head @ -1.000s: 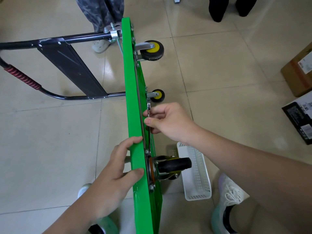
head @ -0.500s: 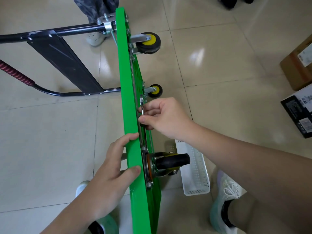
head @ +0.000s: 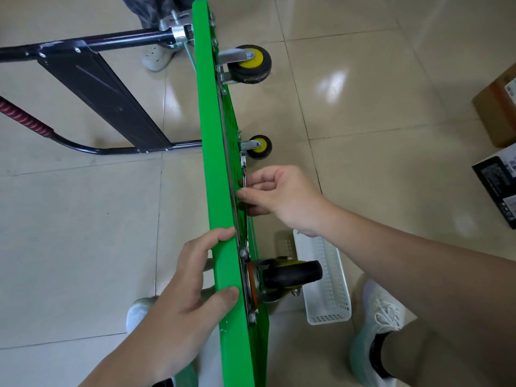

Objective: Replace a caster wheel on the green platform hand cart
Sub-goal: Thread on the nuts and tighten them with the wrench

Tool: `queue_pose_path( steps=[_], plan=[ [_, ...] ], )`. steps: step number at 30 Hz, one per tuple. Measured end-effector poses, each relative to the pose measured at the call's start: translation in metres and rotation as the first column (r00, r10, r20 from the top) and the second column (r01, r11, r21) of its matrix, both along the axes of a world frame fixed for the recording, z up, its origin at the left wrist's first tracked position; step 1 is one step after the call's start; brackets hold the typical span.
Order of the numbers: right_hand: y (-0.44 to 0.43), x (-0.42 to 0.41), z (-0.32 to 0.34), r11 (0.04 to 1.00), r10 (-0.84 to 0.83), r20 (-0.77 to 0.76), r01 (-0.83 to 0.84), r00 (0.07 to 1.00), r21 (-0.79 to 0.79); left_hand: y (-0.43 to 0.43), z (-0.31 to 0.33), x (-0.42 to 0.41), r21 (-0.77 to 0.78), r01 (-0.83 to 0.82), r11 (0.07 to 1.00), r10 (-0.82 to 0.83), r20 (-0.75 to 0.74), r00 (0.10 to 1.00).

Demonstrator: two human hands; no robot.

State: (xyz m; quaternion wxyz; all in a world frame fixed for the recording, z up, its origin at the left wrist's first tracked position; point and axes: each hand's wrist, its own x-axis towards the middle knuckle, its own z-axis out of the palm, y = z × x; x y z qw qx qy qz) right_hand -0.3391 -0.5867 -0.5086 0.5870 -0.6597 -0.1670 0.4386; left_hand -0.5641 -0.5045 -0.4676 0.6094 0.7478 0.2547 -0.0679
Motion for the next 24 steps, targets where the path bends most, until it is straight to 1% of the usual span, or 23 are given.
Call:
queue_pose_path(
  steps=[3, 8, 13, 16, 20, 22, 24],
  plan=[
    [0.004, 0.007, -0.005, 0.999, 0.023, -0.108, -0.026, 0.994, -0.027, 0.001, -0.001, 0.0, -0.029, -0.004, 1.0, 0.003, -0.013, 1.0],
    [0.01, 0.013, -0.02, 0.995, 0.025, -0.179, -0.042, 0.983, -0.092, 0.001, -0.003, 0.001, -0.056, -0.002, 0.998, 0.001, -0.026, 1.0],
    [0.013, 0.014, -0.036, 0.985, 0.016, -0.277, -0.063, 0.961, -0.16, 0.004, -0.005, 0.002, -0.076, 0.002, 0.997, -0.002, -0.006, 1.0],
    [0.016, 0.014, -0.041, 0.983, 0.003, -0.333, -0.064, 0.943, -0.173, 0.004, -0.005, 0.002, -0.098, -0.007, 0.995, 0.007, 0.001, 1.0],
    [0.017, 0.012, -0.049, 0.976, -0.01, -0.351, -0.068, 0.936, -0.209, 0.005, -0.005, 0.003, -0.087, -0.004, 0.996, 0.004, 0.001, 1.0],
    [0.018, 0.012, -0.05, 0.973, -0.045, -0.341, -0.035, 0.939, -0.227, 0.006, -0.006, 0.003, -0.081, 0.0, 0.997, 0.0, 0.003, 1.0],
    [0.018, 0.019, -0.047, 0.975, -0.084, -0.293, 0.018, 0.952, -0.223, 0.006, -0.006, 0.004, -0.09, 0.002, 0.996, -0.002, 0.0, 1.0]
  ],
)
